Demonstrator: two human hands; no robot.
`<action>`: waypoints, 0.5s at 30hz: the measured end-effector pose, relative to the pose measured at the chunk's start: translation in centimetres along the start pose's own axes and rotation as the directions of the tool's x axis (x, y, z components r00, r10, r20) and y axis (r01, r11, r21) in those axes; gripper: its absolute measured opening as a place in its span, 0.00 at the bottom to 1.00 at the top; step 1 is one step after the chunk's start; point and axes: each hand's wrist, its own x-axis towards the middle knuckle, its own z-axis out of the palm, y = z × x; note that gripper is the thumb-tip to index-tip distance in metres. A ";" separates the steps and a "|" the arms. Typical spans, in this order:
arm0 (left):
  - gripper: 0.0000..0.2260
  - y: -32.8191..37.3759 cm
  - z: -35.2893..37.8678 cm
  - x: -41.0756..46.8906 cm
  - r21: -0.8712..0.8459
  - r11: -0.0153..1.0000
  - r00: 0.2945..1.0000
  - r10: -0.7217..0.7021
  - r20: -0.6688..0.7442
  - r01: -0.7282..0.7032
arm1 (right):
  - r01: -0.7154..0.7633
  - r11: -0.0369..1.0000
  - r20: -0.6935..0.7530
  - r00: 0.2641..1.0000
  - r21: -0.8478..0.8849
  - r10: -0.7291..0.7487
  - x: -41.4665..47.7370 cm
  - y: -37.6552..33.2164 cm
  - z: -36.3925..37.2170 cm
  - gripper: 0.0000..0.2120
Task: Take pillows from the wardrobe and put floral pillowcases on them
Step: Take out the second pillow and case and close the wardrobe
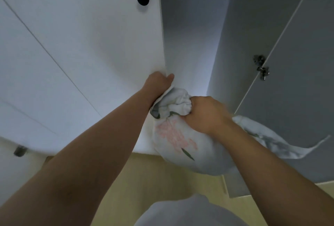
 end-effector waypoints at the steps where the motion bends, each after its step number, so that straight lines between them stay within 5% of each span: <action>1: 0.25 -0.3 0.1 0.2 -0.013 1.000 1.000 0.007 0.003 -0.007 | -0.013 1.000 -0.004 1.000 0.001 0.013 0.0 -0.1 0.1 0.13; 8: 0.24 -1.4 -0.6 0.9 -0.108 0.988 0.992 0.117 0.056 -0.111 | -0.106 0.994 -0.053 0.993 0.032 0.108 -0.7 -0.4 0.9 0.15; 12: 0.35 -0.8 -0.2 -1.1 -0.045 0.988 0.986 0.150 0.077 -0.147 | -0.169 0.985 -0.045 0.984 0.039 0.171 -1.7 -0.2 1.6 0.14; 15: 0.22 1.1 -1.1 -5.0 -0.161 0.934 0.919 0.347 0.185 -0.321 | -0.230 0.970 -0.027 0.972 0.079 0.233 -2.9 0.6 1.9 0.12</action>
